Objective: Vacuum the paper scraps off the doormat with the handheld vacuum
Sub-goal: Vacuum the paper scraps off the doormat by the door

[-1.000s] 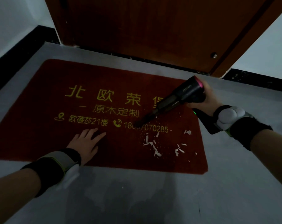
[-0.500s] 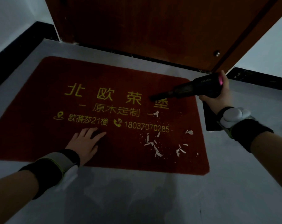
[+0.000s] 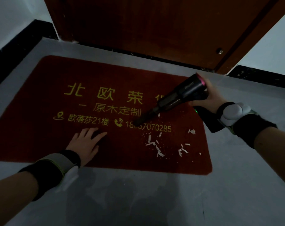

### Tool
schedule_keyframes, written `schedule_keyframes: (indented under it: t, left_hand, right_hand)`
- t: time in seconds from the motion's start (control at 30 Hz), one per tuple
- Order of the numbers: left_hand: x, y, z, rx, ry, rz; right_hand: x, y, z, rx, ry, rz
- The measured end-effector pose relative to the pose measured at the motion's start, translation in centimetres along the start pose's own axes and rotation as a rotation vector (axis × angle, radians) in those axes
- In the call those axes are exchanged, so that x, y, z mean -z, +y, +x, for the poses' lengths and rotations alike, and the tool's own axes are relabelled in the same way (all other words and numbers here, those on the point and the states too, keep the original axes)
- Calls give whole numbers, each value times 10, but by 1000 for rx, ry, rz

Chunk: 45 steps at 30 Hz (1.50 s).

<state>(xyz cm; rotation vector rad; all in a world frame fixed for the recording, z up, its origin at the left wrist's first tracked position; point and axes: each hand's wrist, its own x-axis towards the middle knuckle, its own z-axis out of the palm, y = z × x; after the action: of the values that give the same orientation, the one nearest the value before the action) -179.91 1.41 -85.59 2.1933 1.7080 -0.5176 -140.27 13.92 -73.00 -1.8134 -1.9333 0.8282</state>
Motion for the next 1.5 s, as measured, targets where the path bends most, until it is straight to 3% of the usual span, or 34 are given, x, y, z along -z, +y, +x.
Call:
schedule_keyframes:
  t: [0.17,0.37,0.47,0.77,0.9,1.23,1.5]
  left_hand:
    - [1,1,0,2,0,-14]
    - [1,1,-1,8,-12,6]
    - [2,0,-1,2,-21,-4]
    - [0,0,-1,-4,-4,-2]
    - [1,0,-2,-8,-14,6]
    - [-1,1,-2,1,-30,12]
    - [-8,4,-4,35,22,-39]
  right_hand:
    - [0,-6,2,14,-129,-44]
    - [2,-10,2,34,165,102]
    - [11,-8,3,39,209,128]
    - [12,-25,6,99,-108,-100]
    - [4,-31,8,67,-210,-89]
    - [4,-33,24,135,155,72]
    - [13,-21,21,99,30,-83]
